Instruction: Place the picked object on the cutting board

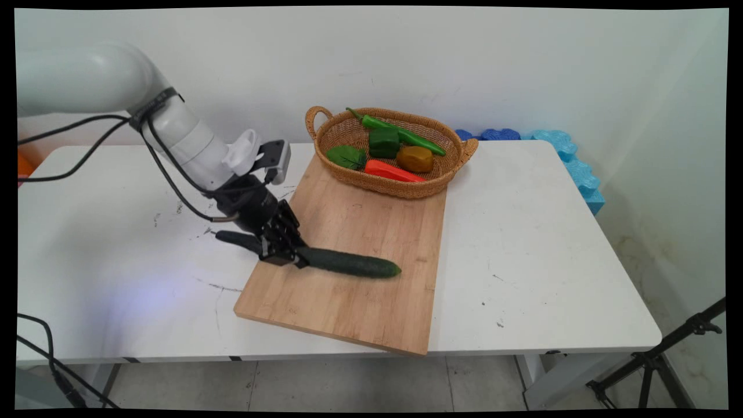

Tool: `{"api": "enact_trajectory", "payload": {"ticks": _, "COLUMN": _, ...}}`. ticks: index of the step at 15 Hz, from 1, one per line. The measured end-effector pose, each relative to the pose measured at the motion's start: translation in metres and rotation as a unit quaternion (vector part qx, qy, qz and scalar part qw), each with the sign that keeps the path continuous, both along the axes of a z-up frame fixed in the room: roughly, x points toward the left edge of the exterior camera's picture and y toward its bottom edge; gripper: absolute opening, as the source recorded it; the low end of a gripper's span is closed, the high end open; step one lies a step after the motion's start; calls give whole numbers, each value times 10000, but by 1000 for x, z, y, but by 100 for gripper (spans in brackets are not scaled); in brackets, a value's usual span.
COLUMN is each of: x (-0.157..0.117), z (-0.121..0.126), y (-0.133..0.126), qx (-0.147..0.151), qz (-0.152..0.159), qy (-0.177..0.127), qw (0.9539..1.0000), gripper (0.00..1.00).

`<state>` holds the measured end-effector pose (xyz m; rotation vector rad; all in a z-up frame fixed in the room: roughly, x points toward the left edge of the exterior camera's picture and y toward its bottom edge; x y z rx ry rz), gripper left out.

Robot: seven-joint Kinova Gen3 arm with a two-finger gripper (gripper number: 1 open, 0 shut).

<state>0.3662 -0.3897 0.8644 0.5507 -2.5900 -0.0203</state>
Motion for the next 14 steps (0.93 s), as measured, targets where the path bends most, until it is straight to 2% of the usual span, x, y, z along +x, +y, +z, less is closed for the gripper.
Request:
{"api": "enact_trajectory", "payload": {"ticks": 8, "x": 1, "z": -24, "y": 9, "qx": 267, "qz": -49, "qy": 104, "qw": 9996, "gripper": 0}}
{"api": "enact_trajectory", "payload": {"ticks": 9, "x": 1, "z": -28, "y": 9, "qx": 286, "qz": -60, "qy": 112, "qw": 9995, "gripper": 100}}
{"api": "enact_trajectory", "payload": {"ticks": 14, "x": 0, "z": -37, "y": 9, "qx": 284, "qz": -110, "qy": 112, "qw": 9995, "gripper": 100}}
